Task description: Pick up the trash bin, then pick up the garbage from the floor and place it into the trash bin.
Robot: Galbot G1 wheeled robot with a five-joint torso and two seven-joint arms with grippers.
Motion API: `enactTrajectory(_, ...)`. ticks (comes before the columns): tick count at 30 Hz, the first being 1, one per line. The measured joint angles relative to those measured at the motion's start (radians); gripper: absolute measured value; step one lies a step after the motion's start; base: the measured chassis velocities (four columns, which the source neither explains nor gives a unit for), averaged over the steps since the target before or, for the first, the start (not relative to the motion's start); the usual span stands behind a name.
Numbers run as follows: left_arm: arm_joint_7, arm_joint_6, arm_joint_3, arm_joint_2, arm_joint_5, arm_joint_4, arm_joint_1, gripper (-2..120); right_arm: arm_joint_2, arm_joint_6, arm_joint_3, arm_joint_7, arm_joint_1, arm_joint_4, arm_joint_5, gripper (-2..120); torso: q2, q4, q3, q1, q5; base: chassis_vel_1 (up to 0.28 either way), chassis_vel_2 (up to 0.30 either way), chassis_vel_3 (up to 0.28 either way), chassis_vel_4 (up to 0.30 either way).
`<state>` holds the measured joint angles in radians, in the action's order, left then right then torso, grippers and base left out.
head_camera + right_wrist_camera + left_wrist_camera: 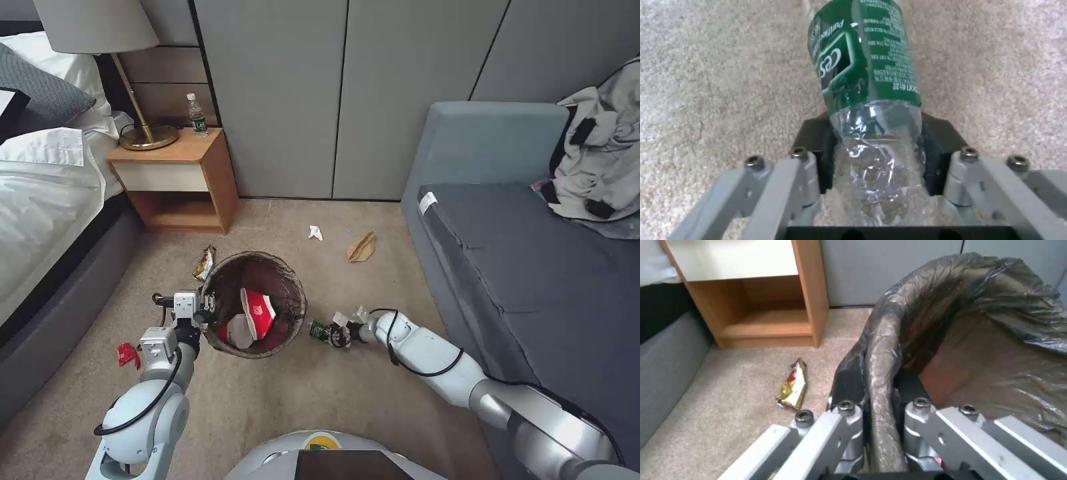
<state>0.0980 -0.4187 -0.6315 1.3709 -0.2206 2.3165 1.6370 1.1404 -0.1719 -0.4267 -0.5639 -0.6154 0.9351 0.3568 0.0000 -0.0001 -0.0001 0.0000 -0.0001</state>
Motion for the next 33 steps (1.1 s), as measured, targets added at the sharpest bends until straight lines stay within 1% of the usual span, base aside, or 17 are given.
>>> enactTrajectory(1, 0.000, 0.000, 0.000, 0.000, 0.000, 0.000, 0.000, 5, 0.000, 0.000, 0.000, 0.000, 0.000, 0.000, 0.000, 37, 0.000, 0.0000, 0.000, 0.000, 0.0000, 0.000, 0.000, 0.000, 0.000)
enactTrajectory(4, 0.001, 0.000, 0.001, -0.001, 0.000, -0.001, -0.002, 5, 0.000, 0.001, 0.001, 0.004, -0.002, 0.001, 0.003, 30, 0.000, 0.0000, 0.000, 0.000, 0.0000, 0.000, 0.000, 0.000, 0.000)
enactTrajectory(12, 0.001, -0.001, 0.004, 0.000, 0.000, -0.002, -0.002, 5, -0.010, -0.005, 0.022, 0.030, -0.021, 0.030, 0.003, 30, 0.000, 0.0004, 0.000, 0.000, 0.0003, 0.000, 0.000, 0.000, 0.000)
enactTrajectory(15, 0.001, -0.001, 0.004, -0.002, 0.000, -0.002, -0.002, 5, -0.039, -0.025, 0.048, 0.051, -0.046, 0.105, 0.020, 30, 0.000, 0.0002, 0.000, 0.000, 0.0003, 0.000, 0.000, 0.000, 0.000)
enactTrajectory(16, 0.001, -0.001, 0.004, -0.002, 0.000, -0.002, -0.002, 5, -0.039, -0.025, 0.048, 0.051, -0.046, 0.105, 0.020, 30, 0.000, 0.0002, 0.000, 0.000, 0.0003, 0.000, 0.000, 0.000, 0.000)
enactTrajectory(19, 0.002, -0.004, 0.005, -0.004, -0.001, -0.002, -0.002, 5, -0.086, -0.039, 0.080, 0.074, -0.080, 0.211, 0.045, 30, 0.000, 0.0002, 0.000, 0.000, 0.0003, 0.000, 0.000, 0.000, 0.000)
enactTrajectory(20, 0.002, -0.004, 0.005, -0.004, -0.001, -0.002, -0.002, 5, -0.086, -0.039, 0.080, 0.074, -0.080, 0.211, 0.045, 30, 0.000, 0.0002, 0.000, 0.000, 0.0003, 0.000, 0.000, 0.000, 0.000)
enactTrajectory(24, 0.002, -0.007, 0.007, -0.005, -0.001, -0.001, -0.003, 5, -0.168, -0.061, 0.136, 0.095, -0.143, 0.362, 0.088, 30, 0.000, 0.0001, 0.000, 0.000, 0.0002, 0.000, 0.000, 0.000, 0.000)
enactTrajectory(25, 0.002, -0.007, 0.007, -0.005, -0.001, -0.001, -0.003, 5, -0.168, -0.061, 0.136, 0.095, -0.143, 0.362, 0.088, 30, 0.000, 0.0001, 0.000, 0.000, 0.0002, 0.000, 0.000, 0.000, 0.000)
enactTrajectory(28, 0.002, -0.010, 0.008, -0.006, -0.002, -0.002, -0.007, 5, -0.216, -0.070, 0.201, 0.114, -0.214, 0.463, 0.113, 30, 0.000, 0.0000, 0.000, 0.000, 0.0003, 0.000, 0.000, 0.000, 0.000)
enactTrajectory(29, 0.002, -0.010, 0.008, -0.006, -0.002, -0.002, -0.007, 5, -0.216, -0.070, 0.201, 0.114, -0.214, 0.463, 0.113, 30, 0.000, 0.0000, 0.000, 0.000, 0.0003, 0.000, 0.000, 0.000, 0.000)
enactTrajectory(32, 0.002, -0.013, 0.011, -0.005, -0.002, -0.006, -0.011, 5, -0.264, -0.082, 0.272, 0.132, -0.297, 0.570, 0.143, 30, 0.000, -0.0001, 0.000, 0.000, 0.0001, 0.000, 0.000, 0.000, 0.000)
enactTrajectory(33, 0.002, -0.013, 0.011, -0.005, -0.002, -0.006, -0.011, 5, -0.264, -0.082, 0.272, 0.132, -0.297, 0.570, 0.143, 30, 0.000, -0.0001, 0.000, 0.000, 0.0001, 0.000, 0.000, 0.000, 0.000)
